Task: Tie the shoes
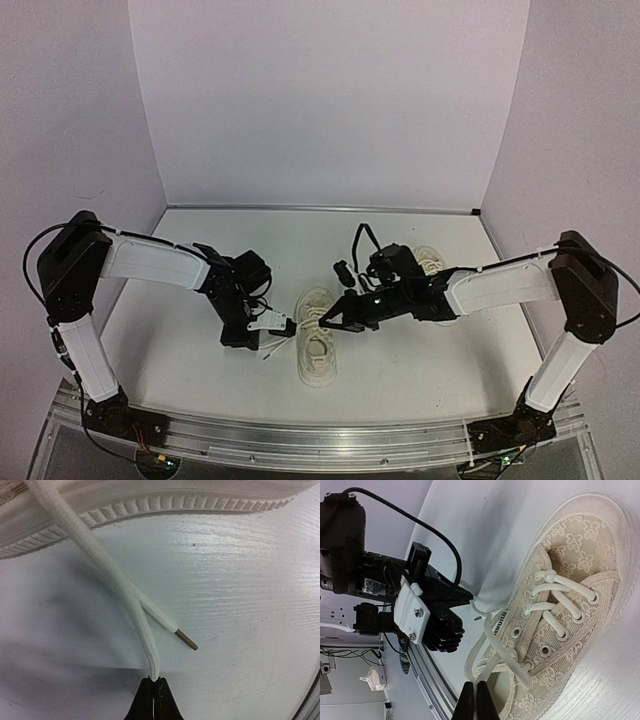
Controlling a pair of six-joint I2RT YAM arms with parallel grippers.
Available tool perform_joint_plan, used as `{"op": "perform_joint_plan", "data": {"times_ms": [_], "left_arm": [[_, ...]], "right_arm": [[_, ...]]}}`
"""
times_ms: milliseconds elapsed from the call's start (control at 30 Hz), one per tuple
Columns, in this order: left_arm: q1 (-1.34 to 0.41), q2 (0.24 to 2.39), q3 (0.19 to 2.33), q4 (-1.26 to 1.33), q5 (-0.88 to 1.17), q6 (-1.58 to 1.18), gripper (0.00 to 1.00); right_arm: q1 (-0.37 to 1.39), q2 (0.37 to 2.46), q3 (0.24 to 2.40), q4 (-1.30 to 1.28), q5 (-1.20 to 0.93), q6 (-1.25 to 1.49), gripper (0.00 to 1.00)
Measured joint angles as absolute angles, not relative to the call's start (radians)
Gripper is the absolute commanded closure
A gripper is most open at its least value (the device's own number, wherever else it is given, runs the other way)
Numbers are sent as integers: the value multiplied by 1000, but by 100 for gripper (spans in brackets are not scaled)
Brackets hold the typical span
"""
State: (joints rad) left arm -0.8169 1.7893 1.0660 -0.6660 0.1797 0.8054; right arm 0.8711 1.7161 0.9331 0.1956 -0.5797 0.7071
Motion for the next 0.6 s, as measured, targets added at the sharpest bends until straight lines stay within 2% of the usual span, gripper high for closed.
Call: {"op": "perform_joint_plan", "data": {"times_ms": [167, 433, 600], "left_arm": [[-828, 1738, 1078, -692, 161, 729, 100], [-869, 1355, 1071, -643, 178, 518, 100], [-869, 1402, 1073, -661, 84, 380, 100]], "right_arm": [[871, 1728, 939, 194, -570, 707, 100], [859, 1735, 943, 193, -564, 707, 100], [850, 1735, 957, 186, -564, 703, 100]]}}
